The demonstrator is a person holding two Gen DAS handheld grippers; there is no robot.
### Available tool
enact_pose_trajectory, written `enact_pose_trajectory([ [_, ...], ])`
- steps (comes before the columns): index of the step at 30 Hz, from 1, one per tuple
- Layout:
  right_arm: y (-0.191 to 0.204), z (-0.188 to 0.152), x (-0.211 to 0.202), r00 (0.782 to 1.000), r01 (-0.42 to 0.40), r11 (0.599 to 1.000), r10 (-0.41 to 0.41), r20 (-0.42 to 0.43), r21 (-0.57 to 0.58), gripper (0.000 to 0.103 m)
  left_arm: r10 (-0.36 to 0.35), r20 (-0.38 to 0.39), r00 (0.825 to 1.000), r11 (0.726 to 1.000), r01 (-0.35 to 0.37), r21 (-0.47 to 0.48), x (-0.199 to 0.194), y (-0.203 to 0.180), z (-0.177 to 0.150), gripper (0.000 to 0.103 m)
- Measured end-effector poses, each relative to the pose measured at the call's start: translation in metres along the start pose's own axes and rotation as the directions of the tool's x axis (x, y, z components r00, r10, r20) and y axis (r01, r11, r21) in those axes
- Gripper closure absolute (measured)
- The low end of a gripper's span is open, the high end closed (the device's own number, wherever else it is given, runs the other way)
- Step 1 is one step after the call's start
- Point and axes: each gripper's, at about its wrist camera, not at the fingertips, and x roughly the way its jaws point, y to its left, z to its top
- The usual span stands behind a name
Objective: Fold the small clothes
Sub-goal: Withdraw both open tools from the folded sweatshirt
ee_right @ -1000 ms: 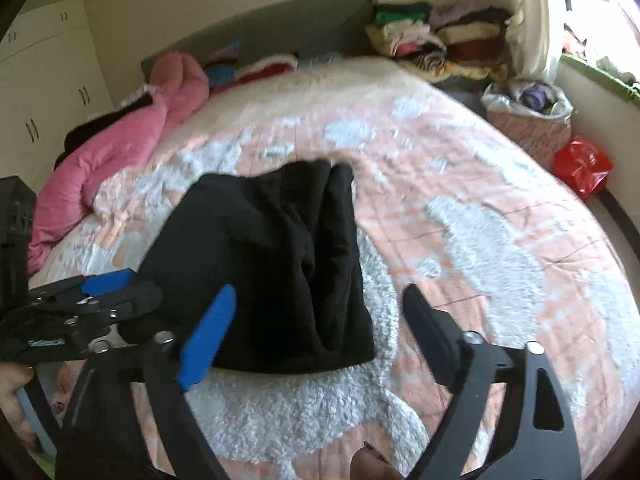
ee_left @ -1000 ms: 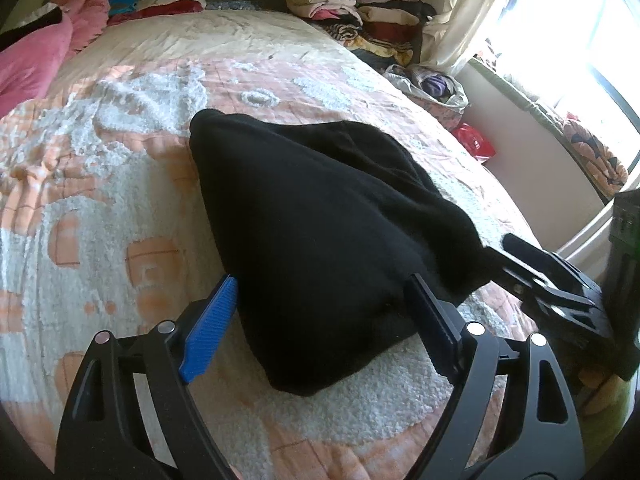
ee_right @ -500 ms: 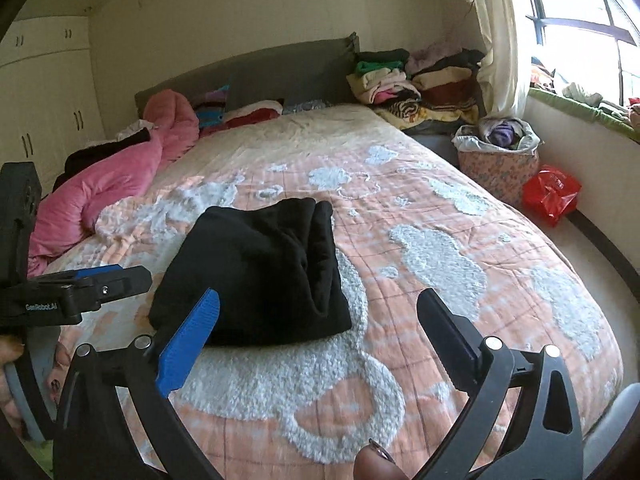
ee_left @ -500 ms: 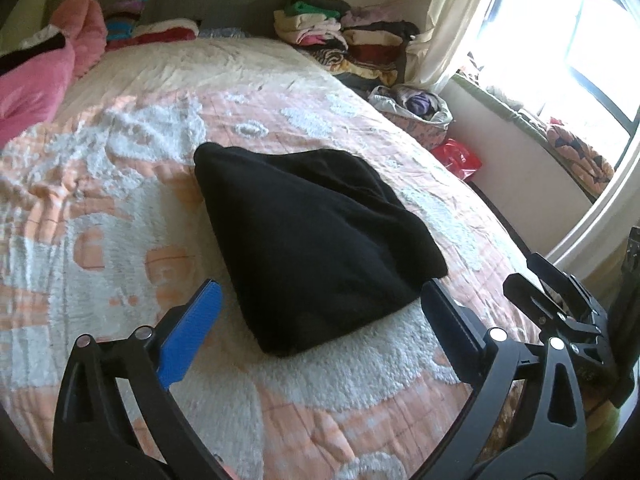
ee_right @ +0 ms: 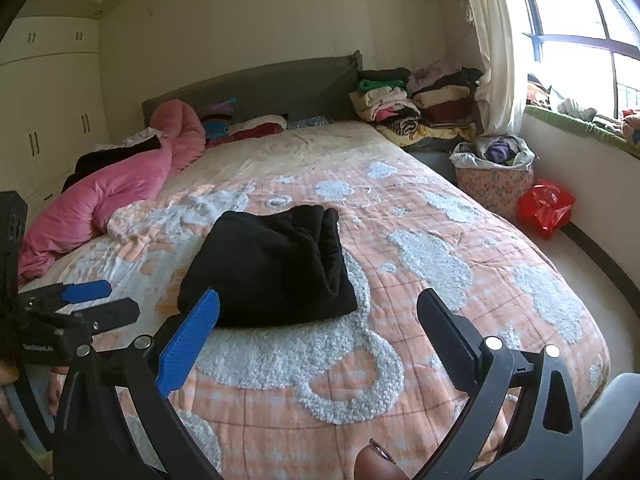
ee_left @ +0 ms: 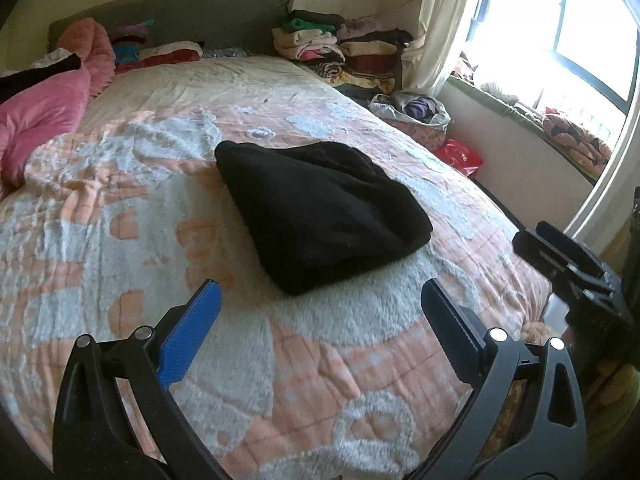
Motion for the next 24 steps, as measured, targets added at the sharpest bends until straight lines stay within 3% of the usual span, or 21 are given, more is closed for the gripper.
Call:
enact_pose_trajectory([
  [13, 0.016, -0.028, -0.014, 0.999, 0.042, 0.997, -0.044, -0.031, -0.068, 0.004, 0.027, -0.025, 0.999, 1.0, -0.027, 0.002, -0.005, 0.013, -0.036, 0.009],
  [24, 0.021, -0.056, 0.009, 0.991, 0.068, 0.996, -0.074, -0.107, -0.062, 0.004, 0.057, -0.048, 0.997, 0.998, -0.057, 0.008, 0.009, 0.018, -0.044, 0.009],
])
